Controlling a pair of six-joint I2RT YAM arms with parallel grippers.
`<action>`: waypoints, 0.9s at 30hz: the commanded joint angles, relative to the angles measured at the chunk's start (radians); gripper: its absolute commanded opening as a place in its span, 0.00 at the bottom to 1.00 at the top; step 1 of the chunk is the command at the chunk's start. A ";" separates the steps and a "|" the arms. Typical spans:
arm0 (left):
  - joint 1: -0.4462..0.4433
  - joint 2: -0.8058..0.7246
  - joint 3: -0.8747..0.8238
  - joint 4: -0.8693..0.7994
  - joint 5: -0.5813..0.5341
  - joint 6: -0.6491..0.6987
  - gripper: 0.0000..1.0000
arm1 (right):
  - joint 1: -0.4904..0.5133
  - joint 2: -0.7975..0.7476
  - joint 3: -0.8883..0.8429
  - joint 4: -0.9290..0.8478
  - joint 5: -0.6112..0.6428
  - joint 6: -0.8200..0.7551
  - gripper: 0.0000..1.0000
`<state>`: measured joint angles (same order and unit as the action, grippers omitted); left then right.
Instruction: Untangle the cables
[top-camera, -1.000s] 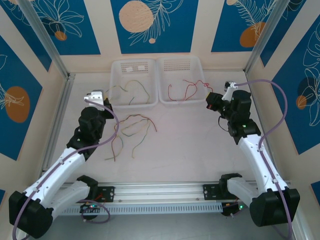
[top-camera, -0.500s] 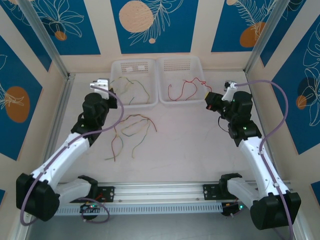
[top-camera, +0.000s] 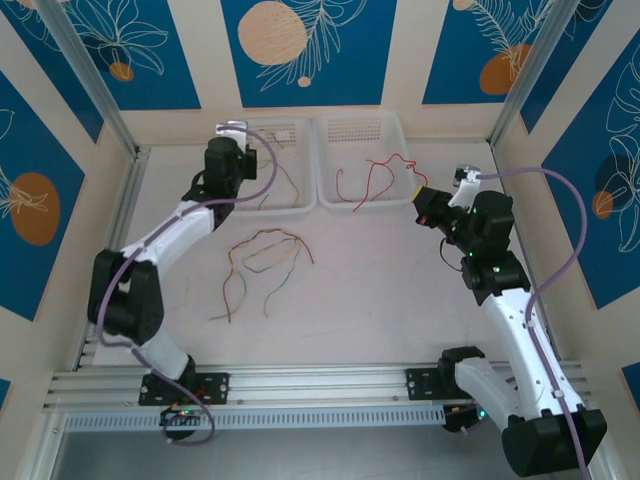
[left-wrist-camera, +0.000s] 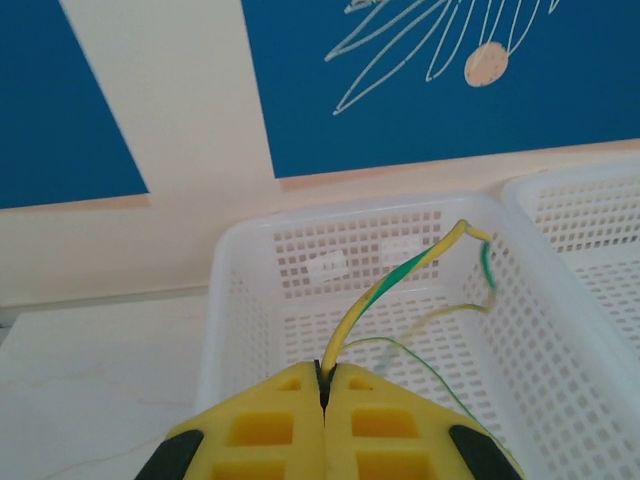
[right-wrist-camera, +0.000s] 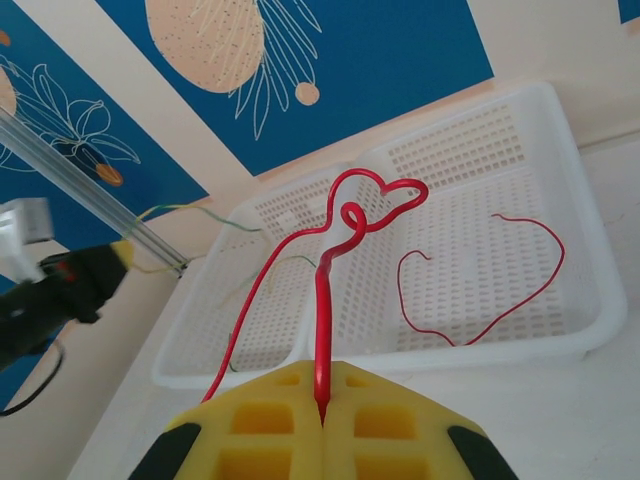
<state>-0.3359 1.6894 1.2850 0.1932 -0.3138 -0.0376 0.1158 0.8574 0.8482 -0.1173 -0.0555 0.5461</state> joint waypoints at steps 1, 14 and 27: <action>0.012 0.099 0.093 -0.003 -0.003 0.036 0.00 | 0.005 -0.027 -0.011 -0.025 0.012 -0.027 0.00; 0.007 0.335 0.289 -0.081 -0.064 0.129 0.00 | 0.006 -0.069 -0.002 -0.047 0.020 -0.038 0.00; -0.048 0.201 0.172 -0.104 -0.043 0.192 0.61 | 0.008 -0.025 0.006 0.008 -0.003 -0.018 0.00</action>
<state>-0.3737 1.9785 1.4776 0.0975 -0.3782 0.1459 0.1181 0.8291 0.8482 -0.1455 -0.0521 0.5266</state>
